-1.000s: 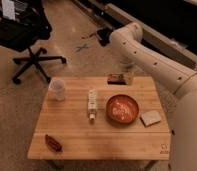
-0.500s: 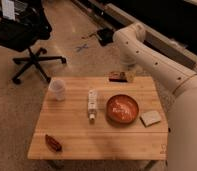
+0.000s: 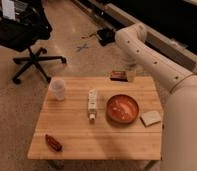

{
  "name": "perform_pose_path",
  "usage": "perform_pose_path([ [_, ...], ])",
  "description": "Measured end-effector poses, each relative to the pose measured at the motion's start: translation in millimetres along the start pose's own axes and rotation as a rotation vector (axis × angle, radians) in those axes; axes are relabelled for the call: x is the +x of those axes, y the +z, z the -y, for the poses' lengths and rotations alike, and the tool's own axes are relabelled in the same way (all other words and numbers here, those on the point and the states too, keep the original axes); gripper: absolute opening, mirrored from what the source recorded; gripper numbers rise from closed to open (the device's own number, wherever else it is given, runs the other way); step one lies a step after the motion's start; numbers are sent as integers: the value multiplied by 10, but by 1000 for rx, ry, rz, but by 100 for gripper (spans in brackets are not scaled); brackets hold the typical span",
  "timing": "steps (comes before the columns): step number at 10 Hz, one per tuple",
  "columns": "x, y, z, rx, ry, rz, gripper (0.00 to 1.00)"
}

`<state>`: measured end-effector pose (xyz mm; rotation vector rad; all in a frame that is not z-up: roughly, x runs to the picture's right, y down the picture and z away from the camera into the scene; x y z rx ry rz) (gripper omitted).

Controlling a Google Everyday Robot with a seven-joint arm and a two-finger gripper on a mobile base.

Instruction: Place the eraser on the white sponge

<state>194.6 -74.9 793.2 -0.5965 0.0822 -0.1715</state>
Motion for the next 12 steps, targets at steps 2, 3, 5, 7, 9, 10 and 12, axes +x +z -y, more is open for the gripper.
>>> perform_pose_path([
  [2, 135, 76, -45, -25, 20, 12, 15],
  [3, 243, 149, -90, -47, 38, 22, 3],
  [5, 420, 233, -166, -72, 69, 29, 0],
  [7, 589, 340, -255, -102, 101, 44, 0],
  [9, 757, 438, -359, -129, 128, 56, 0],
  [10, 878, 497, -443, -146, 145, 64, 0],
  [12, 1029, 570, -577, -165, 163, 77, 0],
])
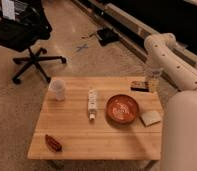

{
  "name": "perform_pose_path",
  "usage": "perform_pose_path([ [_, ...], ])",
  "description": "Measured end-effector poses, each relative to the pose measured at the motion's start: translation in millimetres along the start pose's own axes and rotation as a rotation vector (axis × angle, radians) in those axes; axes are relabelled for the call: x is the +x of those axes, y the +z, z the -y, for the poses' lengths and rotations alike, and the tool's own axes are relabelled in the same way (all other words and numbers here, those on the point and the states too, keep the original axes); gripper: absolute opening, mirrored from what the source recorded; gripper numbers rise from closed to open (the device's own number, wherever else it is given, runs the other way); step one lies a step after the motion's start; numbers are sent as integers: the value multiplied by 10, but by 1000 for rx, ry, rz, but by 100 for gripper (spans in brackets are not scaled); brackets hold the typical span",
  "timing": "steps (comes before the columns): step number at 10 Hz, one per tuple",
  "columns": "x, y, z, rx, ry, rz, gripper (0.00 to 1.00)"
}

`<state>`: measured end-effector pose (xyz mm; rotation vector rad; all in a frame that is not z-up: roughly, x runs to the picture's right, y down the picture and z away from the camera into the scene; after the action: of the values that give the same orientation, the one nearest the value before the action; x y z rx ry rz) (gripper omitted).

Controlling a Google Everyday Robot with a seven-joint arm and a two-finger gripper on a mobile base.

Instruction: Place the eraser on the white sponge

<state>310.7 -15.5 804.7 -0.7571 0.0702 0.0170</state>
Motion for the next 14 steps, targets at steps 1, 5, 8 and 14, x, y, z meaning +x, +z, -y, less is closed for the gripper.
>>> perform_pose_path([
  [1, 109, 39, -68, -9, 10, 7, 0],
  [5, 558, 166, -435, -27, 29, 33, 0],
  [8, 764, 204, -726, -27, 25, 36, 0],
  [14, 1046, 470, -1553, -9, -89, 64, 0],
])
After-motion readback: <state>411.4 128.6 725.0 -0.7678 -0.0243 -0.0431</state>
